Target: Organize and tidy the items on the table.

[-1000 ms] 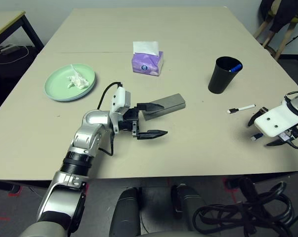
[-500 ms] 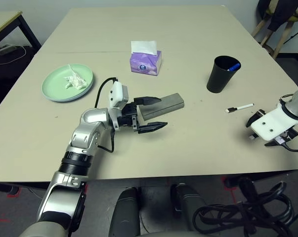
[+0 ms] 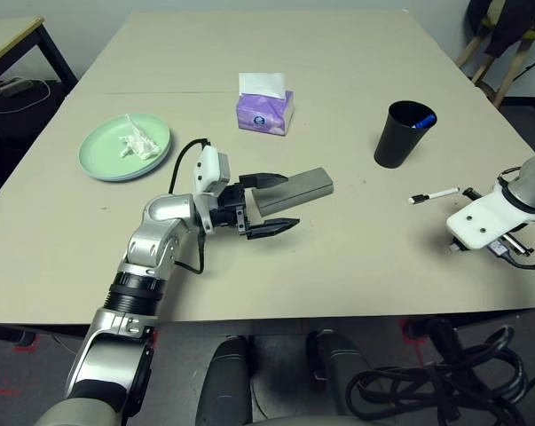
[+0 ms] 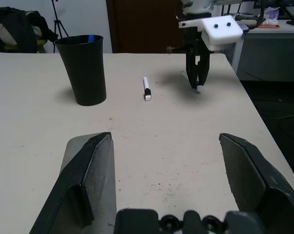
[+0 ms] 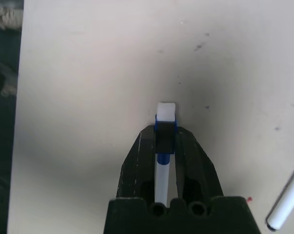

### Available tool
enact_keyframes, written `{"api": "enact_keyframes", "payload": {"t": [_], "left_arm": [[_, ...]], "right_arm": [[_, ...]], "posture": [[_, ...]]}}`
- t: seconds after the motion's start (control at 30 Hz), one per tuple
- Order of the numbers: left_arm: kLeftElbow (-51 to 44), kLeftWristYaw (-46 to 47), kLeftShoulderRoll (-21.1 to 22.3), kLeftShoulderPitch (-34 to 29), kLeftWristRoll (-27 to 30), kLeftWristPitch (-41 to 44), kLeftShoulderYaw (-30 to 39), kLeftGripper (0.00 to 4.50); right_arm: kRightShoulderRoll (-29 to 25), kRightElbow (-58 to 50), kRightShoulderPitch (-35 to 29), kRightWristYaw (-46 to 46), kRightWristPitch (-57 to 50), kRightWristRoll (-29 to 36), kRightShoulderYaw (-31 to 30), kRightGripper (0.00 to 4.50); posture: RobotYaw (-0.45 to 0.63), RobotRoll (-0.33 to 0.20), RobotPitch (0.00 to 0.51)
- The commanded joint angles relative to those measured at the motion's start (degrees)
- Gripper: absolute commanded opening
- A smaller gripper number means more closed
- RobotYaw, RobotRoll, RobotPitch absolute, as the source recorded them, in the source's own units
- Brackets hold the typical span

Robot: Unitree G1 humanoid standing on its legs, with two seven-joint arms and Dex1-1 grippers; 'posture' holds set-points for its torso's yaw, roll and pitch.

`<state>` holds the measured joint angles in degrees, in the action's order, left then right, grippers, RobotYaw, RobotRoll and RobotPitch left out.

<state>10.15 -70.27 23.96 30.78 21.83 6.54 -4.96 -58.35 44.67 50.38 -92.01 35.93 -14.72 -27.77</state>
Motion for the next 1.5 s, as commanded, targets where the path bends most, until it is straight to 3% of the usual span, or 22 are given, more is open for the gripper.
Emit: {"api": "enact_keyframes", "payload": {"t": [0.03, 0.17, 0.33, 0.53, 0.73, 0.97, 1.17, 1.5], "left_arm": [[1.25, -0.5, 0.68, 0.64, -0.01, -0.65, 0.38, 4.5], [2.1, -0.68, 0.94, 1.15, -0.03, -0.8, 0.61, 4.5], [2.26, -0.23, 1.44, 1.57, 0.34, -0.45, 1.14, 4.5], [4.17, 2.85, 1.41, 2.68, -1.2, -0.65, 1.83, 4.5], [7.02, 6.92, 0.92, 3.16, -3.73, -2.14, 1.77, 4.5], [8.41, 8.27, 0.78, 4.87, -3.31, -1.86, 2.35, 4.5], [10.5, 8.62, 0.92, 6.82, -3.71, -2.27, 2.3, 4.5], [11.96, 8.09, 1.38, 8.69, -3.51, -2.17, 2.55, 4.5]], "right_arm": [[-3.06, -9.36, -1.5, -0.49, -15.26, 14.49, -3.7, 0.39], [-2.22, -18.76, -2.03, -0.49, -32.77, 27.47, -0.3, 0.39], [3.72, -24.7, -2.45, 3.43, -47.63, 34.16, 9.92, 0.39], [14.87, -24.71, -2.81, 19.87, -53.34, 39.33, 23.76, 0.39], [23.92, -24.03, -3.83, 33.64, -52.32, 41.23, 33.72, 0.39], [29.15, -22.11, -0.82, 44.8, -50.09, 40.91, 39.92, 0.39], [29.54, -18.25, 3.86, 55.86, -50.91, 38.05, 41.94, 0.39], [27.2, -16.84, 7.66, 65.89, -59.45, 33.51, 41.1, 0.39]], "posture": [[0.02, 0.0, 0.134], [0.03, 0.0, 0.123], [0.03, 0.0, 0.113], [0.03, 0.0, 0.102], [0.02, 0.0, 0.099], [0.02, 0.0, 0.095], [0.01, 0.0, 0.095], [0.0, 0.0, 0.097]]}}
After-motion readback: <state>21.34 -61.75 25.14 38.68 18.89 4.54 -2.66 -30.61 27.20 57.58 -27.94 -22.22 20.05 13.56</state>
